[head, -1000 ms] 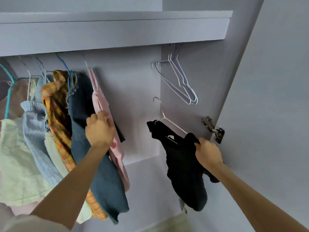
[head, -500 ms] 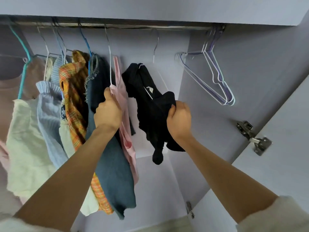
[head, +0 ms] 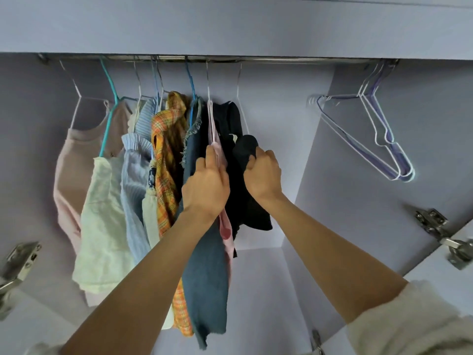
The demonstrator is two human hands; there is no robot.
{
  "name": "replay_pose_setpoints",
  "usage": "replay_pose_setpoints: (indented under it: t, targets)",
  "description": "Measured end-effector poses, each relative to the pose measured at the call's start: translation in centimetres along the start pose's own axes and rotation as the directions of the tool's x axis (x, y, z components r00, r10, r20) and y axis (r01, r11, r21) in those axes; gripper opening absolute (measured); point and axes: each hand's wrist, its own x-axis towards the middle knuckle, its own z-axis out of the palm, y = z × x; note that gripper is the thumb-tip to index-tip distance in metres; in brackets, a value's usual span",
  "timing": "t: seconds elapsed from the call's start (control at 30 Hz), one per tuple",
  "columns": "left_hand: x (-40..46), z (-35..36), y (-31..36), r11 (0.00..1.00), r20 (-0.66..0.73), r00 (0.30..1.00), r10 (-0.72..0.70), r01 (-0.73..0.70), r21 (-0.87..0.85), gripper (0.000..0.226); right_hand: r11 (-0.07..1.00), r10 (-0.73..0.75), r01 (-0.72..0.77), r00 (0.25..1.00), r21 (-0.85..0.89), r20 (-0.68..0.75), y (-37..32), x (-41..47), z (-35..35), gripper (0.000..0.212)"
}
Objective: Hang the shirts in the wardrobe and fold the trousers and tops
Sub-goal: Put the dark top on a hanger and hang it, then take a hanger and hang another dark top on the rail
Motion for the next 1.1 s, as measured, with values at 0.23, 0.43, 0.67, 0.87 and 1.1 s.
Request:
replay_pose_setpoints:
  t: [0.23, 0.43, 0.67, 0.87, 1.1]
  targets:
    - [-5.5, -0.1, -1.1, 0.991, -0.109, 0.988, 0.112, -0.119, -0.056, 0.049, 0.963, -0.269, 0.263, 0.955, -0.059, -0.123, 2.8, -7.0, -1.0, 0.046]
    - [-16.4, 0.5, -3.0, 0.985, -0.036, 0.986, -0.162, 0.159, -0.069, 0.040, 0.948, -0.309, 0.285, 0.932, 0.141, 0.191, 5.9, -16.2, -0.7, 0.028]
    - [-35.9, 0.0, -4.9, 0.683, -0.022, 0.684, -0.729, 0.727, -0.067, 0.033, 0.914, -0.404, 0.250, 0.479, 0.320, 0.779, 7.1, -28.8, 1.1, 0.025]
    - [-55.7, -2.0, -1.7, 0.167, -0.157, 0.141, -0.977, 0.971, -0.170, 0.033, 0.828, -0.456, 0.341, -0.055, 0.446, 0.888, 7.0, -42.5, 0.0, 0.031]
    - [-76.9, -4.8, 4.8, -0.351, -0.212, -0.430, -0.878, 0.877, -0.327, 0.035, 0.645, -0.434, 0.414, -0.493, 0.642, 0.754, 4.6, -59.2, -3.0, 0.030]
